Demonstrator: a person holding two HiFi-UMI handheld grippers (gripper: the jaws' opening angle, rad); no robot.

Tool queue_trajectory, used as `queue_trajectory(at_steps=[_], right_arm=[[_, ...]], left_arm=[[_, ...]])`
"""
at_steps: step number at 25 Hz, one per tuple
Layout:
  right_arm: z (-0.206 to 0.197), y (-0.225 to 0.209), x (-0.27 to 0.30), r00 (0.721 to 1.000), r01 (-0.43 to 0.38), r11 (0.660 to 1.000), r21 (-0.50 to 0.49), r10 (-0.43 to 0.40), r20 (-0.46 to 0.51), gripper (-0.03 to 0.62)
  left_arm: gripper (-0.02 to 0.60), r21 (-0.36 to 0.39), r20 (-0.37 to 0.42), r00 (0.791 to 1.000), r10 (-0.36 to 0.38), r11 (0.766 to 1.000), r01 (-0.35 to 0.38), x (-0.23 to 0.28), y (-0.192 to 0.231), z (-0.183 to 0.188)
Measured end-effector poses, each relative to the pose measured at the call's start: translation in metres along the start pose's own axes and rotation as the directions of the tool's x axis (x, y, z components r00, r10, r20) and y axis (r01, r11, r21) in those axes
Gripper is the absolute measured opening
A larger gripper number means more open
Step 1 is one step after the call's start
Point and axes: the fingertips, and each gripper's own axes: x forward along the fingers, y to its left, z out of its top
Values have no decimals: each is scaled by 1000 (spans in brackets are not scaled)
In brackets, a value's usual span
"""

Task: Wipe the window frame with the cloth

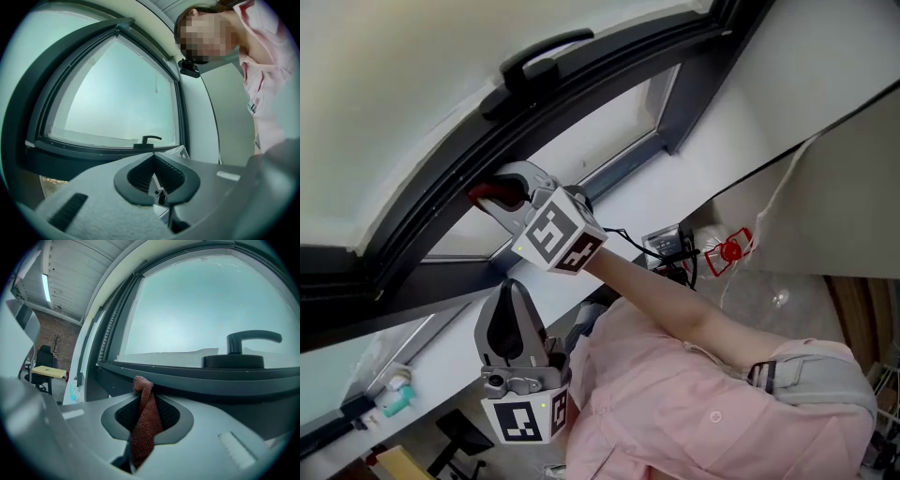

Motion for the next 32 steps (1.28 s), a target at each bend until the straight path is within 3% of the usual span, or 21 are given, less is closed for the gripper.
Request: queue_trajectory(at_steps=[6,13,18,32], right_arm=[[-3,-19,-12,995,94,996,-7,-94,-22,61],[-2,-26,-19,985,166,986,-26,-167,-46,63],[-2,-27,-19,981,191,981,-14,-192,-39,63],[-4,-26,-19,977,214,977,21,-214,-13,63]], left_arm=[[-3,-18,-6,986,-169,985,169,22,-10,0],[-3,-28,0,963,-269,963,269,29,-10,5],[-3,-37,-6,962,-274,961,274,25,-4,3],[-3,-32,-6,980,-200,979,199,10,12,4]])
